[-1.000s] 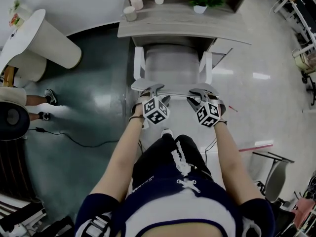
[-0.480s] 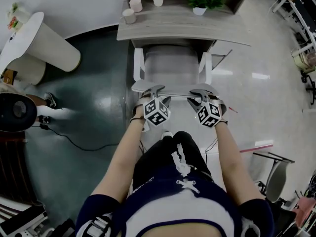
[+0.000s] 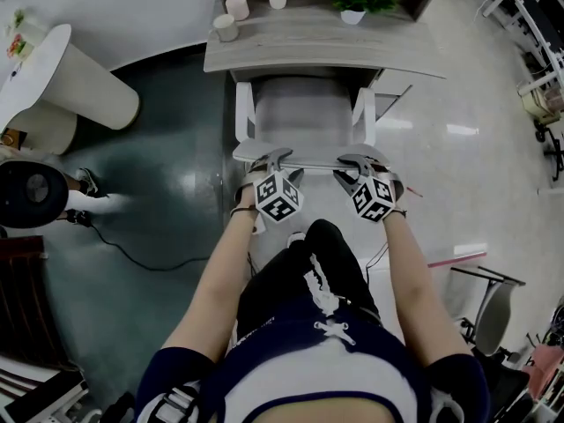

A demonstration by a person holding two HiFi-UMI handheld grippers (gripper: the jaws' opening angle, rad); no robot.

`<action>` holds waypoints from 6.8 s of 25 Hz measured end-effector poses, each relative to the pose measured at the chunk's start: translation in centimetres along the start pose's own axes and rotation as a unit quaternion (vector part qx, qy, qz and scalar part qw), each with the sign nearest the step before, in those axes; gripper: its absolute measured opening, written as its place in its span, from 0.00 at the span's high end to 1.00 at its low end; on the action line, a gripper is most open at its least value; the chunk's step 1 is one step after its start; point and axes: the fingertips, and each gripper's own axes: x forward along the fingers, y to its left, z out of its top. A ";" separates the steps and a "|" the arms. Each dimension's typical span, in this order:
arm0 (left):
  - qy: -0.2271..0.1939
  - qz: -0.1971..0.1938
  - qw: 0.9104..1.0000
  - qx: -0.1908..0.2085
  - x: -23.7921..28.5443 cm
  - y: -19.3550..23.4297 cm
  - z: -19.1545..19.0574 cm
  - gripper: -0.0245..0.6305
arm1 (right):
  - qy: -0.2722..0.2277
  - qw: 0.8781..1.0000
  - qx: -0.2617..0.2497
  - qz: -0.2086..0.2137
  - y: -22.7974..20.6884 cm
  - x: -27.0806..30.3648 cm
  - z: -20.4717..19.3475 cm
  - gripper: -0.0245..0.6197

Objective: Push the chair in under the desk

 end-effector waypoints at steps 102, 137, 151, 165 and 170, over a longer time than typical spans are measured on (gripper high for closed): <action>-0.003 0.018 1.000 -0.011 6.2 9.0 3.5 0.62 | -0.011 1.000 -0.018 0.008 -11.1 4.5 -1.4 0.80; -0.012 0.030 0.999 0.004 8.2 12.5 4.8 0.63 | -0.011 0.999 -0.030 -0.007 -15.0 6.2 -1.7 0.79; -0.009 0.032 0.999 0.005 8.3 12.3 4.7 0.63 | -0.008 0.999 -0.031 -0.008 -14.9 6.2 -1.9 0.79; -0.073 0.055 0.995 -0.044 5.5 12.2 6.7 0.63 | -0.029 0.999 0.028 -0.034 -15.0 4.6 -0.1 0.79; -0.136 0.073 0.981 -0.121 2.9 13.1 8.7 0.67 | -0.114 0.984 0.114 -0.076 -16.8 1.7 3.7 0.88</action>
